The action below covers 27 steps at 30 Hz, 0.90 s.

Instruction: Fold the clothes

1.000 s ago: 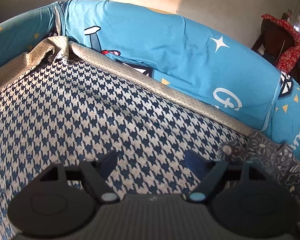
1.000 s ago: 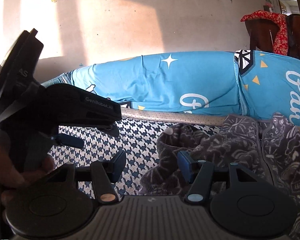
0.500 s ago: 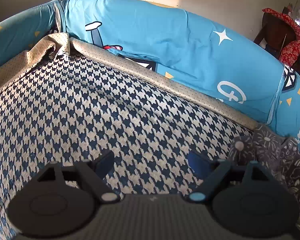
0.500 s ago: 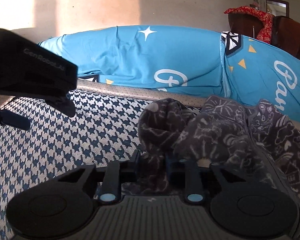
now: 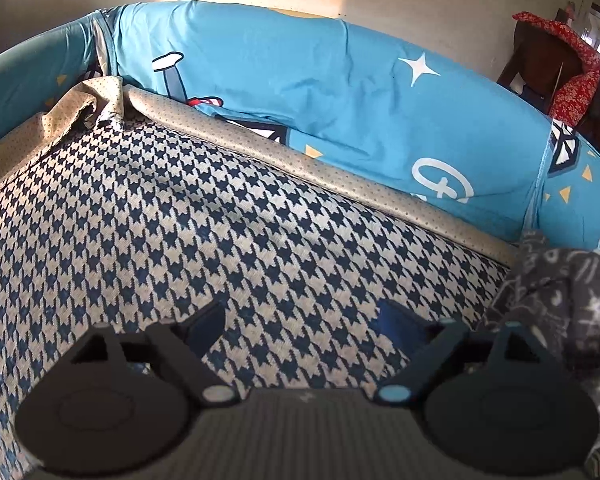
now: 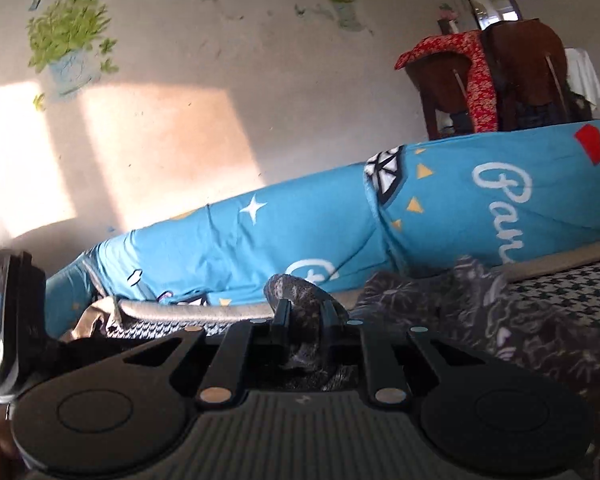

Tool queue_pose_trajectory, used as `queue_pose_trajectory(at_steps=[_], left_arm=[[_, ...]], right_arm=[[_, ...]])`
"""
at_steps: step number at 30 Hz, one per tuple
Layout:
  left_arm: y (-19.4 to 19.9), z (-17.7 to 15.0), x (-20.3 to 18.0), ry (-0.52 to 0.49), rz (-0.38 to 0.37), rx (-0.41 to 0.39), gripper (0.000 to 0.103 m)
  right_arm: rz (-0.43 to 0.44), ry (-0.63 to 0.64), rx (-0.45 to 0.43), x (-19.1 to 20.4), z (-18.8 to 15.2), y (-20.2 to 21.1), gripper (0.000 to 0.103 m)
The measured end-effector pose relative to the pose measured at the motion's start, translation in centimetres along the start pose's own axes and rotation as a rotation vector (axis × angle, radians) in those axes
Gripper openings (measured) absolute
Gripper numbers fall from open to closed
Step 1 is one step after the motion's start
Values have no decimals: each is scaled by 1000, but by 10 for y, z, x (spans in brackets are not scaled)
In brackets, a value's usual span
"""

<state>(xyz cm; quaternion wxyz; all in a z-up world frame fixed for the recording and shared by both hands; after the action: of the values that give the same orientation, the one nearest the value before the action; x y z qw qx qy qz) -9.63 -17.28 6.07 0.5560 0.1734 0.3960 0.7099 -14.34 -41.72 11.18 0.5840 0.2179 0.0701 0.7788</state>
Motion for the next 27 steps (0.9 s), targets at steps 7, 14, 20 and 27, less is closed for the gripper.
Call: queue_pose_trajectory(at_steps=[7, 14, 20, 27], left_arm=[[-8, -30, -48, -91, -61, 48, 90], [-19, -77, -97, -216, -108, 107, 90], [-21, -89, -112, -256, -110, 101, 90], [-21, -90, -113, -252, -119, 102, 90]], right_arm=[[-177, -49, 82, -61, 1, 26, 15], [-277, -96, 228, -102, -22, 26, 12], [-271, -64, 152, -105, -8, 45, 14], [-157, 3, 40, -89, 8, 52, 19]])
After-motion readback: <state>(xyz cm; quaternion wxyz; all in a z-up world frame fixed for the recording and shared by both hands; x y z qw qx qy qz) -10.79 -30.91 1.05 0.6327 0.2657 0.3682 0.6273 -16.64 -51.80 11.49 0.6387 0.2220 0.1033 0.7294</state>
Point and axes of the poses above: each gripper's, at about its wrist camera, not at the fingertips, and y roughly against the way its jaws point, x to its left, z to its top, the point moved 3 cm from there along -y, roughly the way its jaws point, and after that the axes turned 2 degrees about -z, right-handed, at the moved point
